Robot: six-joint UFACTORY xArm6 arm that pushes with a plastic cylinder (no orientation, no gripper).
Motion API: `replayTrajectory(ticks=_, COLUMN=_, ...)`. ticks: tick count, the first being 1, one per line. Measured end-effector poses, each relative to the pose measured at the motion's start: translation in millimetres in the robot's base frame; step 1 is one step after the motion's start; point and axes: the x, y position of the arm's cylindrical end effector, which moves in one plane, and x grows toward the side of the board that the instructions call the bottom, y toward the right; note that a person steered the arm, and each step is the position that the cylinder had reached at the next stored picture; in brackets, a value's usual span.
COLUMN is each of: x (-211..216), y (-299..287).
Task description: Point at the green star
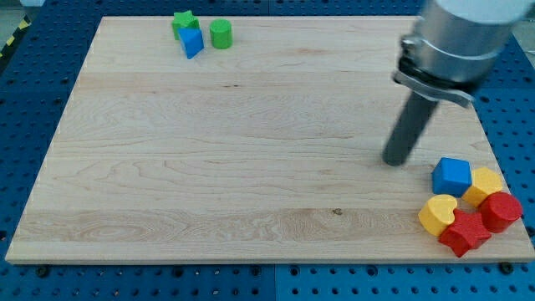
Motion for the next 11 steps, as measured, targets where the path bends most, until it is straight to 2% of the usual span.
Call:
replayTrajectory(ticks=1, x=-28, y=-30)
replayTrajectory(ticks=2, x=-28, y=-30)
replayTrajectory(ticks=3, x=-41, y=-62)
replayTrajectory(ticks=6, x=-142, y=-367)
replayTrajectory(ticks=7, x=-190, y=-390)
replayTrajectory(ticks=8, x=-260, y=-390)
replayTrajectory(ticks=10, x=-274, y=-372)
replayTrajectory(ticks=11, x=-260, y=-320)
